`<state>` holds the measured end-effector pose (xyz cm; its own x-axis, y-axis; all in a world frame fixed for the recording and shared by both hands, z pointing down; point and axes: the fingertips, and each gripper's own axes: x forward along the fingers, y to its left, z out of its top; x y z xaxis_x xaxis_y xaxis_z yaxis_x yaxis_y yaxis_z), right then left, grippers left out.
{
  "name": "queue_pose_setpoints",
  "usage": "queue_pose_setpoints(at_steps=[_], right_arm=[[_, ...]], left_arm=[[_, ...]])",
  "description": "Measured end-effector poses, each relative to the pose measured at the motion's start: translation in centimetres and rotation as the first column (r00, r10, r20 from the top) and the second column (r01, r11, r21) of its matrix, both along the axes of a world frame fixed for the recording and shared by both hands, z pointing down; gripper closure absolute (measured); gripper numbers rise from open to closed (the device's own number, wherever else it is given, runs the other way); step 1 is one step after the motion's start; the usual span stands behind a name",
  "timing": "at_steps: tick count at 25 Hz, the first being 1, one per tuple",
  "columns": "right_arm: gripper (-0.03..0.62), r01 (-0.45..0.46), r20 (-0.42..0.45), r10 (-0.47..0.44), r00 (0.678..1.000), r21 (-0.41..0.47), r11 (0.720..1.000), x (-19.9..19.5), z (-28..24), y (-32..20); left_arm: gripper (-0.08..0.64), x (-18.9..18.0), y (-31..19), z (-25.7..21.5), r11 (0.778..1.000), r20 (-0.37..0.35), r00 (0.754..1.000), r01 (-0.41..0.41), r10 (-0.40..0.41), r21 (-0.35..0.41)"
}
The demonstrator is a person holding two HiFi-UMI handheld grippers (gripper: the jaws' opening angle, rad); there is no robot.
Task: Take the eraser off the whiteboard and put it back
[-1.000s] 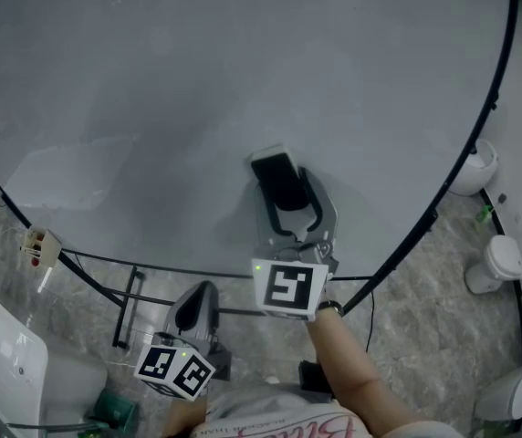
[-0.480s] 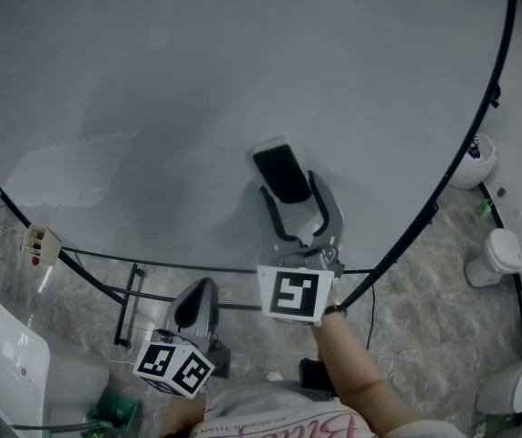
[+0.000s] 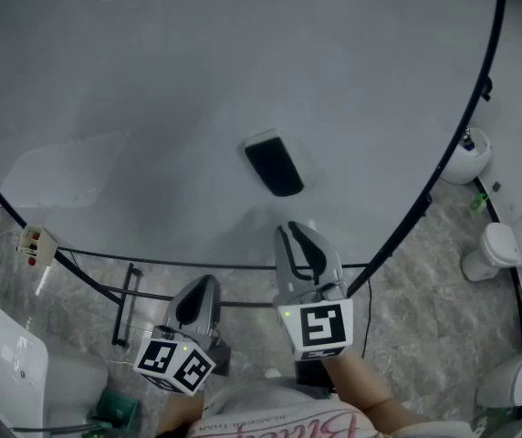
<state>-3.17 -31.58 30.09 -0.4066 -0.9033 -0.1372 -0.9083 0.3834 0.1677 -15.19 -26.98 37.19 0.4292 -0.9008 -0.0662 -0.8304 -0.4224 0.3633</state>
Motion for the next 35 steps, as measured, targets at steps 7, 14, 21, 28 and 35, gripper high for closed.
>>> queue_pose_setpoints(at_steps=[7, 14, 21, 28, 35], right_arm=[[0.591, 0.132, 0.06, -0.124, 0.99, -0.147, 0.98, -0.4, 4.8, 3.1], [0.592, 0.183, 0.113, -0.163, 0.98, -0.201, 0.962, -0.3, 7.4, 5.8], [0.592, 0.137, 0.099, -0.117, 0.988, -0.215, 0.967, 0.0, 7.7, 5.5], [0.592, 0.096, 0.119, -0.068, 0.991, -0.253, 0.963, 1.1, 7.3, 4.1], [0.592, 0.091, 0.119, -0.065, 0.991, -0.226, 0.97, 1.3, 5.5, 2.6]], left_arm=[[0.56, 0.7, 0.3, 0.0, 1.0, -0.009, 1.0, -0.02, 0.02, 0.006], [0.56, 2.0, 0.4, -0.7, 0.998, -0.019, 0.998, -0.053, 0.054, 0.032], [0.56, 3.6, 0.5, -0.8, 0.994, -0.013, 0.995, -0.096, 0.097, 0.045], [0.56, 4.6, -0.1, -1.1, 0.992, -0.019, 0.993, -0.115, 0.117, 0.055], [0.56, 6.0, -1.7, -2.4, 0.988, 0.028, 0.992, -0.125, 0.123, 0.095]])
